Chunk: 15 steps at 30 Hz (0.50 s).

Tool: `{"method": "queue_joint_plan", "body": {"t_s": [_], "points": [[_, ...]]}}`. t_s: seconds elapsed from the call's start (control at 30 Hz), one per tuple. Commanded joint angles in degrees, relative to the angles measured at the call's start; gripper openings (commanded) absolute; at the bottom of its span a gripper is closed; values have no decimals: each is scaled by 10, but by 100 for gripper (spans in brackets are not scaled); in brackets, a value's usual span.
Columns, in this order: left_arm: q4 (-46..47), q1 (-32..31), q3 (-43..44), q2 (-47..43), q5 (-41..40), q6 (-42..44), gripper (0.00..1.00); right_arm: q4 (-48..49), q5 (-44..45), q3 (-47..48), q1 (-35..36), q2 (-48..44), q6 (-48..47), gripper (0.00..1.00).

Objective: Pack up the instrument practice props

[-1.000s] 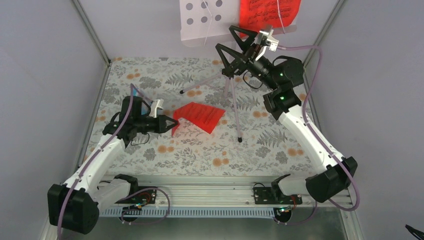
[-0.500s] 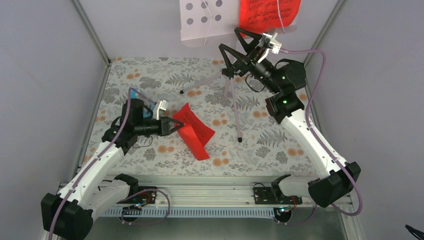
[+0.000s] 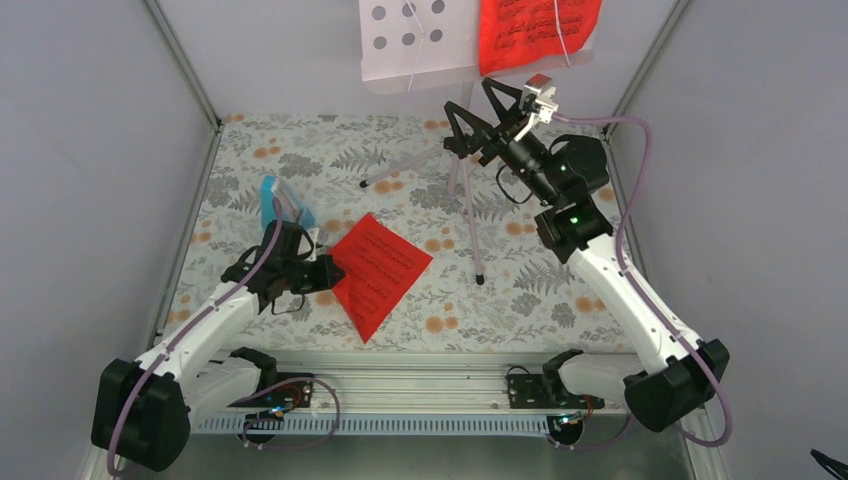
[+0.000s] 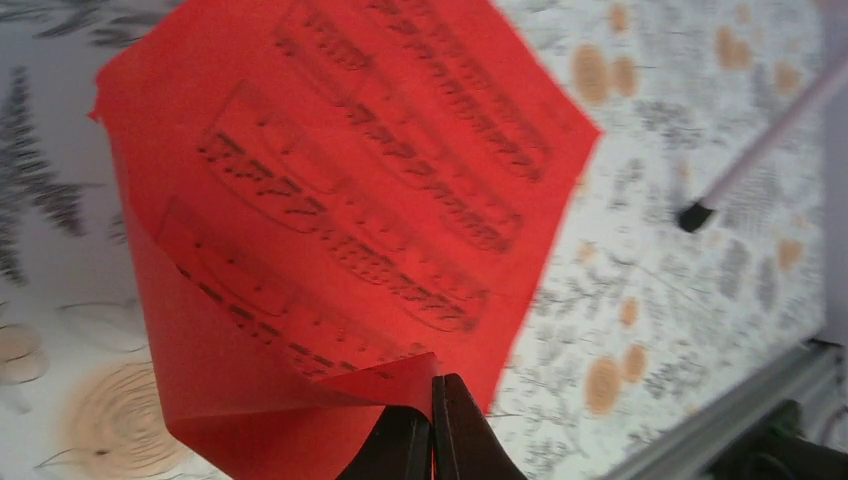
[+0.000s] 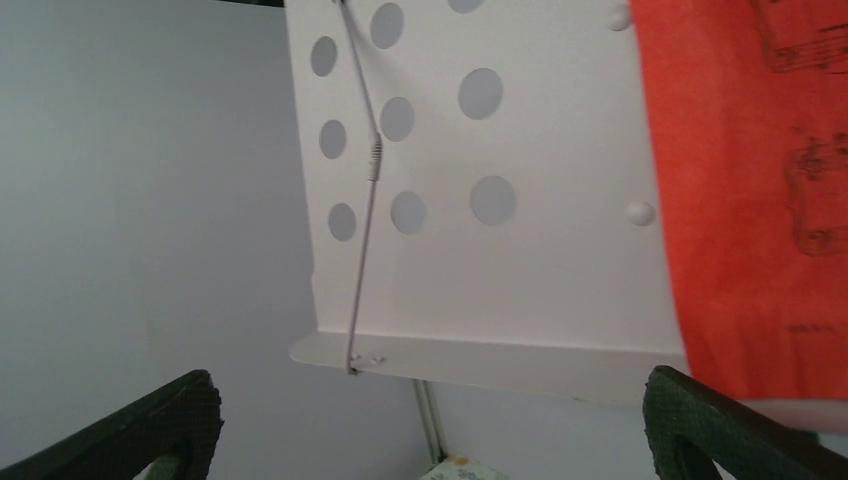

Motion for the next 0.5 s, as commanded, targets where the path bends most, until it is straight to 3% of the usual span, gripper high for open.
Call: {"method": "queue_joint_plan", "body": {"t_s": [0.0,0.1,0.23,0.47], "points": [[-32,2,-3,21,-85,-4,2,-38,76,-24,-4,-32,-41,100],[-36,2,1,16,-102,-11,3,-65,126,-53,-3,-53,-57,100],[-56,2,17,8,-130,-13,18,-85,163,-100,-4,-87,-84,100],[-104,2,57,-6,-178,-7,77,-124,233,-174,-5,-139,-89,100]]}}
